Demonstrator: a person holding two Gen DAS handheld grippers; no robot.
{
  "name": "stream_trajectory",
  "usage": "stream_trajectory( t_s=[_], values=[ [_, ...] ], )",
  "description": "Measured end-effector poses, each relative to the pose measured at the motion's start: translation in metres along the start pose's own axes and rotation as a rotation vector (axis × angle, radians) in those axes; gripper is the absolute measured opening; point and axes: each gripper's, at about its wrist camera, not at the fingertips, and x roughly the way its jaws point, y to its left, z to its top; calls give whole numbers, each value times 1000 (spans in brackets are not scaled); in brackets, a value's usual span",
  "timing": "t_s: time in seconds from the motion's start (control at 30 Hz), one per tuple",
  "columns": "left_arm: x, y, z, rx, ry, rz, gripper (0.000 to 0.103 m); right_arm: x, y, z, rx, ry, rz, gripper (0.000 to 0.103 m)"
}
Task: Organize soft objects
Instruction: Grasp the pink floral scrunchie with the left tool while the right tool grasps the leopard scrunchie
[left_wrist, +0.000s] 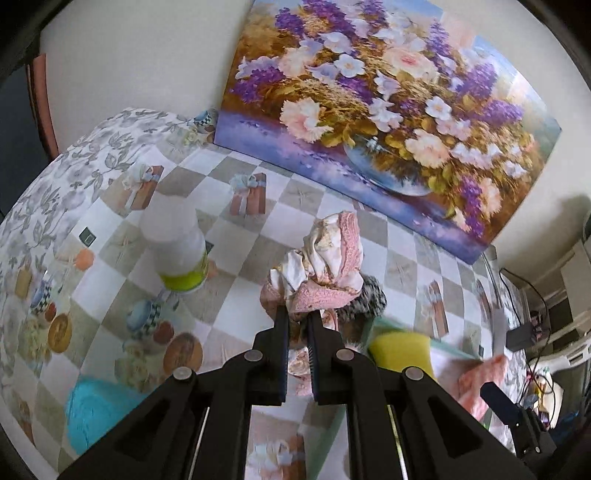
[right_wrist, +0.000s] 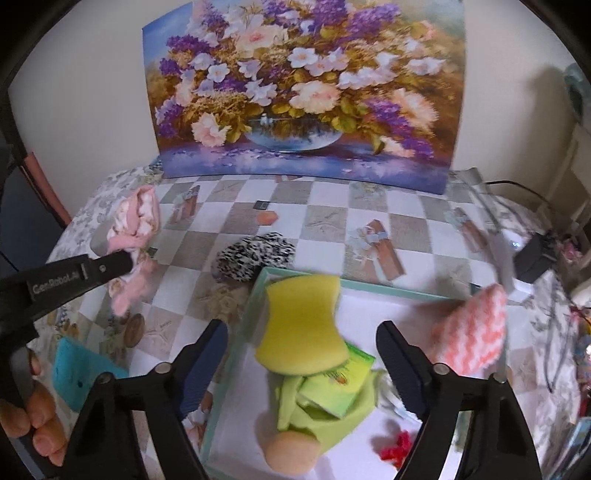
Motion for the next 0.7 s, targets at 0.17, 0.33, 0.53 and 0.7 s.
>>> stream_trajectory(
  t_s=[0.17, 0.33, 0.53, 0.7],
  values=[
    [14, 10, 15, -24, -12, -9, 9, 15, -7, 26, 21, 19, 58, 77],
    [25, 10, 19, 2, -19, -22, 9, 33, -9, 54, 35, 46, 84, 73],
    [26, 18, 22, -3, -18, -27, 9, 66, 18, 69, -39, 107, 90, 63],
    [26, 32, 25, -25, -12, -14, 9, 92, 40, 71, -117, 160, 73, 55]
  ],
)
